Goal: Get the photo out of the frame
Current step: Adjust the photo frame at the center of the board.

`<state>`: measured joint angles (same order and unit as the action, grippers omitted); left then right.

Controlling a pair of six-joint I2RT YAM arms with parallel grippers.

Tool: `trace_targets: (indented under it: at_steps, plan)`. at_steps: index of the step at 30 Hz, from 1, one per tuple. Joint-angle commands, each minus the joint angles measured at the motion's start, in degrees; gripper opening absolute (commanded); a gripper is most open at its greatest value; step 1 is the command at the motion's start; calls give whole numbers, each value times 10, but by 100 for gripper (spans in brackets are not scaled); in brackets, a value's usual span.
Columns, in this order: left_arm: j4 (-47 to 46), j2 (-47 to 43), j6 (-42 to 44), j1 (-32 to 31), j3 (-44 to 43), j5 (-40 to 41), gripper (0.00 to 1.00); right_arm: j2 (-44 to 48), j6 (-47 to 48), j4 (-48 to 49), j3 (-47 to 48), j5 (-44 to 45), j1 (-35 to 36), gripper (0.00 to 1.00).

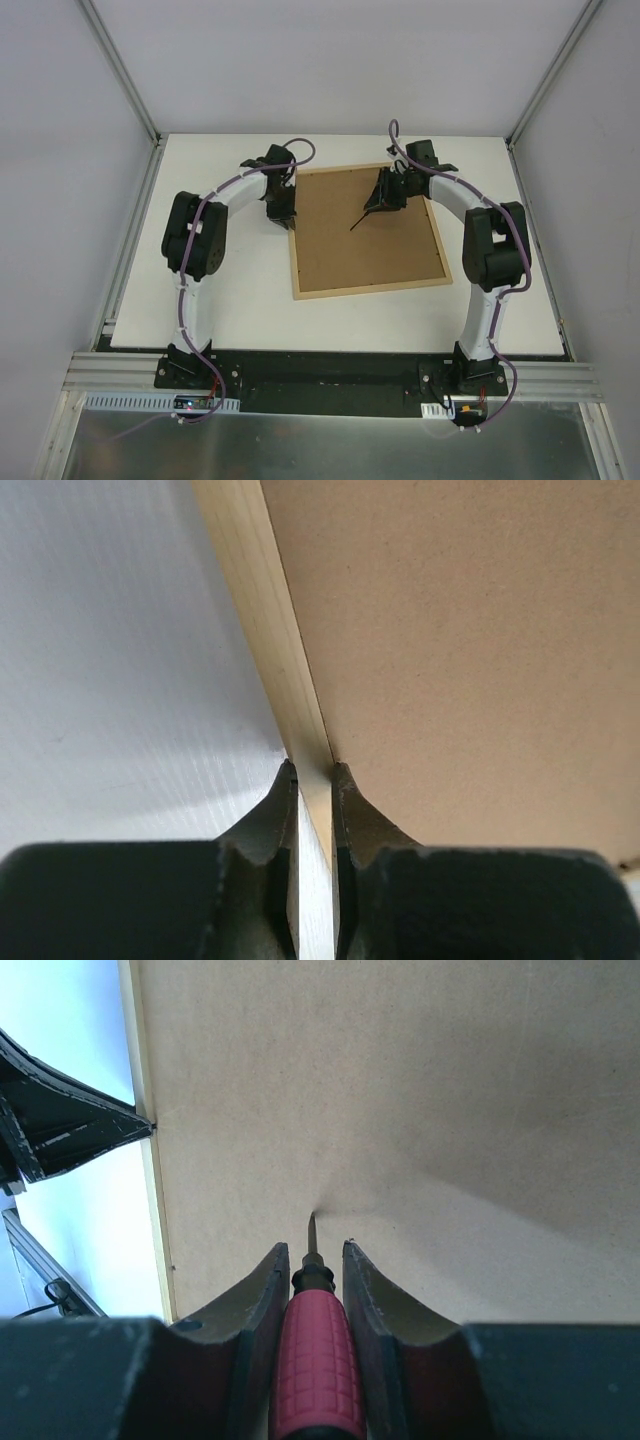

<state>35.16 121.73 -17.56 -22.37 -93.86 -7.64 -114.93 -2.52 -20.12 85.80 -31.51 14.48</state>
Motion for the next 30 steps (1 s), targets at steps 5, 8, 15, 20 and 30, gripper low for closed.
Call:
trace_targets:
  at_steps: [5, 8, 15, 20, 30]
  plan:
    - [-87, 3, -3, 46, 18, -127, 0, -34, -14, -26, 27, 15, 0, 0]
    - [-87, 17, -9, 47, -10, -122, 0, -48, -20, -26, 48, 14, -3, 0]
    - [-74, 9, -9, 47, -53, -121, 7, -58, -24, -33, 86, 29, -5, 0]
    - [-57, -73, 23, 30, 34, -112, 58, -26, -15, -33, 72, 34, -7, 0]
    - [59, -80, 85, -44, 119, -126, 68, 31, 11, -31, 38, 54, -4, 0]
